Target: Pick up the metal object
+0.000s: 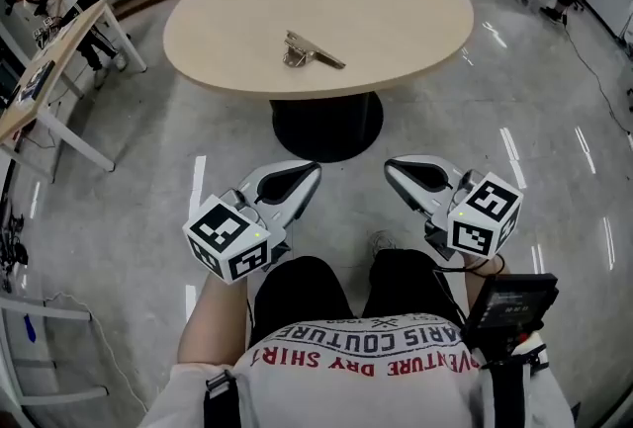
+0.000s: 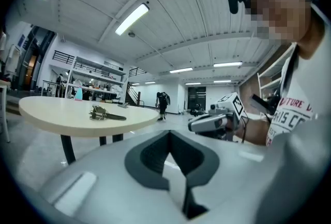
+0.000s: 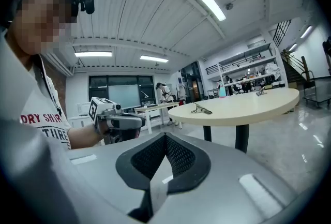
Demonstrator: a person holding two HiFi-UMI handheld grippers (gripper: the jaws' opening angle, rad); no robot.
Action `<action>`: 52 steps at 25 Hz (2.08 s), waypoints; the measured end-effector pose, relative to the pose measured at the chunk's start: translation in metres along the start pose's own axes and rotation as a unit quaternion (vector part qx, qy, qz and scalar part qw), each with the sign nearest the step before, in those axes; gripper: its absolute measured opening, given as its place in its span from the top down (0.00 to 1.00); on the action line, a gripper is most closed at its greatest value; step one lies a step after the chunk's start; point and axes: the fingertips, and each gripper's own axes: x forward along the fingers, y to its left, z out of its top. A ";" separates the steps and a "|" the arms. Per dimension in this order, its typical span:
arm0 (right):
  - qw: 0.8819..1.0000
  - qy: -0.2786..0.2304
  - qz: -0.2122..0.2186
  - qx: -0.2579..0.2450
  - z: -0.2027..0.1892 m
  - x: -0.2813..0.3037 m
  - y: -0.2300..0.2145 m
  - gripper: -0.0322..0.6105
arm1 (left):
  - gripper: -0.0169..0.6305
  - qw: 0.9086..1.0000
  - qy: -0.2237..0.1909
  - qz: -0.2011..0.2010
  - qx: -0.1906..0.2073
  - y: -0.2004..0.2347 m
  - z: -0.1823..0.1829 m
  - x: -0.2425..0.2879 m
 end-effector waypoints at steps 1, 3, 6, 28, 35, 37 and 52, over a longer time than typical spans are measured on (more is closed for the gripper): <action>1.000 -0.003 0.000 0.000 0.005 0.002 -0.009 0.95 | 0.97 1.000 0.000 0.000 0.004 0.006 0.004 0.008; 1.000 -0.010 -0.003 -0.001 0.013 0.008 -0.026 0.95 | 0.97 1.000 0.002 -0.001 0.015 0.018 0.011 0.020; 1.000 -0.015 -0.003 0.000 0.020 0.020 -0.046 0.95 | 0.97 1.000 0.004 -0.006 0.023 0.034 0.014 0.031; 1.000 -0.017 0.013 0.003 0.035 0.067 -0.089 0.95 | 0.79 0.999 -0.031 0.034 0.018 0.117 0.050 0.048; 1.000 -0.021 -0.004 0.011 0.030 0.061 -0.101 0.95 | 0.38 0.999 0.032 0.036 0.022 0.172 0.066 0.088; 1.000 -0.023 -0.006 0.015 0.029 0.060 -0.103 0.95 | 0.34 0.996 0.069 0.043 0.027 0.190 0.063 0.102; 0.999 -0.022 -0.011 0.026 0.023 0.058 -0.107 0.95 | 0.46 0.947 0.314 0.045 0.054 0.243 0.008 0.146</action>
